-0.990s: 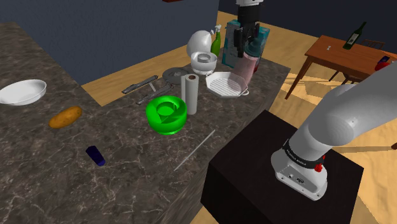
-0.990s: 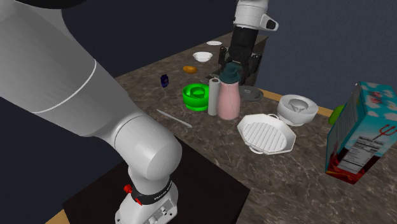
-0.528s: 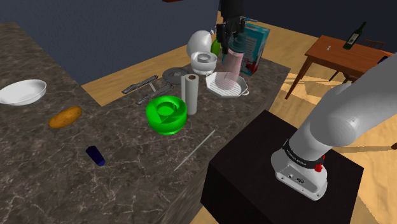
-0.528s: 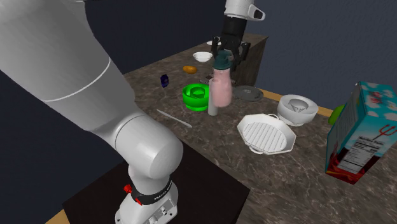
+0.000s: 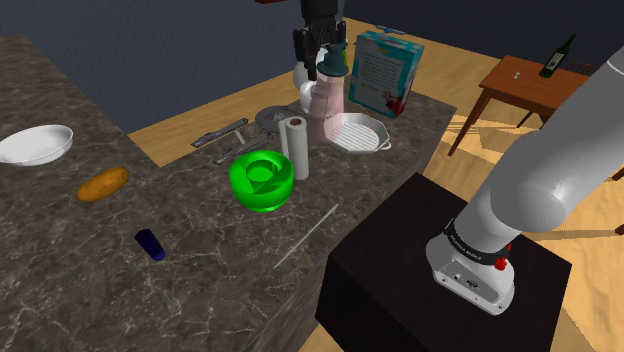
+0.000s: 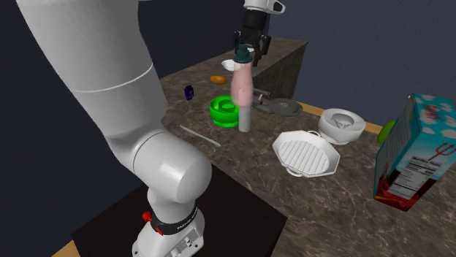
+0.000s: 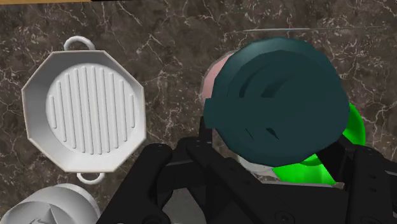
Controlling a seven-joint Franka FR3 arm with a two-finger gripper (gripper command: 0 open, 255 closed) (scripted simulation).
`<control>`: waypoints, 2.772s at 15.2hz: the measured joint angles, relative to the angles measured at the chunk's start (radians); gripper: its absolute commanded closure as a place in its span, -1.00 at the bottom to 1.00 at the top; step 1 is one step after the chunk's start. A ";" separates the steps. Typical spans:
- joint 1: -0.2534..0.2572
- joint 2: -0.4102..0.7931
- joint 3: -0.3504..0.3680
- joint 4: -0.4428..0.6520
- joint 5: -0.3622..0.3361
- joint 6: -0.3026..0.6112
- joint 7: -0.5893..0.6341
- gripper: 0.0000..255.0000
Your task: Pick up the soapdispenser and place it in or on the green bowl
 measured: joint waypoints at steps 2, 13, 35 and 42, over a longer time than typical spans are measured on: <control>0.018 0.053 0.022 0.073 0.006 -0.017 0.041 1.00; 0.139 0.452 0.107 0.635 -0.022 -0.171 0.251 1.00; 0.140 0.442 0.108 0.346 -0.020 0.107 0.244 1.00; 0.139 0.442 0.107 0.316 -0.020 0.138 0.240 1.00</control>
